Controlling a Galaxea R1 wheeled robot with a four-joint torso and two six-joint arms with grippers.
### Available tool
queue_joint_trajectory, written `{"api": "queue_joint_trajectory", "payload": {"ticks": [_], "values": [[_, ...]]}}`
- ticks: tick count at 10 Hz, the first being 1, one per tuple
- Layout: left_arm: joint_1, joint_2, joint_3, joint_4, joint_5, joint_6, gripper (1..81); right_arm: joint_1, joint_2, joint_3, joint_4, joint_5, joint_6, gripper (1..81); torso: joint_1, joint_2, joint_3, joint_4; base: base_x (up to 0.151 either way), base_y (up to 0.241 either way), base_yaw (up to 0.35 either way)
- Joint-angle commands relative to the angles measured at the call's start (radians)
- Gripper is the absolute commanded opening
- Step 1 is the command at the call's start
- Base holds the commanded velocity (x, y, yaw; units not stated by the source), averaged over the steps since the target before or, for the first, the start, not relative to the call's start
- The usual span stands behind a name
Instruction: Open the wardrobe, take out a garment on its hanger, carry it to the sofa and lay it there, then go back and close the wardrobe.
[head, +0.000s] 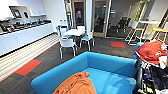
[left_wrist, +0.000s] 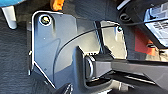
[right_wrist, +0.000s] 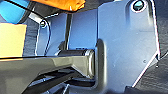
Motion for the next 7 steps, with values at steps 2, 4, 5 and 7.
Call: {"api": "queue_joint_trajectory", "payload": {"ticks": [2, 4, 5, 7], "values": [[-0.012, 0.033, -0.077, 0.017, 0.022, 0.008, 81.1, 0.018, 0.001, -0.004, 0.004, -0.047, -0.001, 81.1, 0.001, 0.0, 0.0, -0.012, 0.0, 0.0, 0.0], [-0.006, 0.074, -0.128, 0.017, 0.022, 0.008, 81.1, 0.018, 0.004, -0.004, -0.002, -0.047, -0.001, 81.1, 0.001, -0.001, 0.0, -0.017, 0.0, 0.0, 0.0], [-0.004, 0.092, -0.154, 0.019, 0.022, 0.008, 81.1, 0.017, 0.007, -0.006, -0.002, -0.049, -0.001, 81.1, 0.001, -0.001, 0.0, -0.017, 0.0, 0.0, 0.0], [0.001, 0.106, -0.171, 0.019, 0.022, 0.008, 81.1, 0.018, 0.01, -0.007, -0.002, -0.052, -0.001, 81.1, 0.001, -0.001, 0.0, -0.017, 0.0, 0.0, 0.0]]}}
